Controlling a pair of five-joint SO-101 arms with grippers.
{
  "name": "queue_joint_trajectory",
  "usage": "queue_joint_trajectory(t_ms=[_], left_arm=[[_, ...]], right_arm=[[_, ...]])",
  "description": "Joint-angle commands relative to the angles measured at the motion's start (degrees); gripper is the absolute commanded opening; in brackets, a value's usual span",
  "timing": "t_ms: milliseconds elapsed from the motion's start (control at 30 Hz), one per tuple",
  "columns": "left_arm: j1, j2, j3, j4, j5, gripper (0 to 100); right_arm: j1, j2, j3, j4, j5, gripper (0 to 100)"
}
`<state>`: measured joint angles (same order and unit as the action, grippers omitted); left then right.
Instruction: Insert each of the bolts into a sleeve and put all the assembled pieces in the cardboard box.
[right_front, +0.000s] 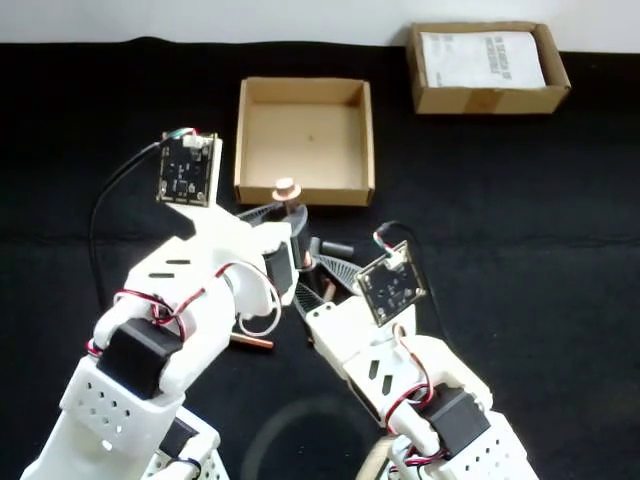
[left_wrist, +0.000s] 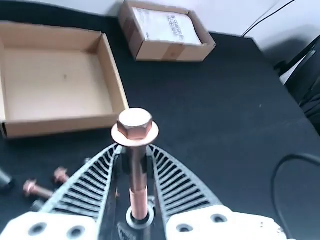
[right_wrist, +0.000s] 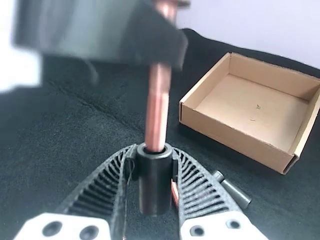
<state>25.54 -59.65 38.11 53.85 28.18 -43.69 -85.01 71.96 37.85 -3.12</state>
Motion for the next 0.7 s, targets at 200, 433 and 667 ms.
queue_joint_trajectory(t_ms=[200, 433, 667], left_arm=[[0.48, -1.01, 0.04, 0.44, 0.70, 1], [2.59, -1.98, 1.45, 2.55, 0.53, 1], [2.77, -4.00, 3.12, 3.96, 0.44, 15]], right_arm=[[-0.13, -0.13, -0.40, -2.33, -0.09, 0.6], [1.98, -0.13, -0.40, -2.33, -0.09, 0.6], [2.95, -0.13, -2.24, -2.33, 0.00, 0.6]])
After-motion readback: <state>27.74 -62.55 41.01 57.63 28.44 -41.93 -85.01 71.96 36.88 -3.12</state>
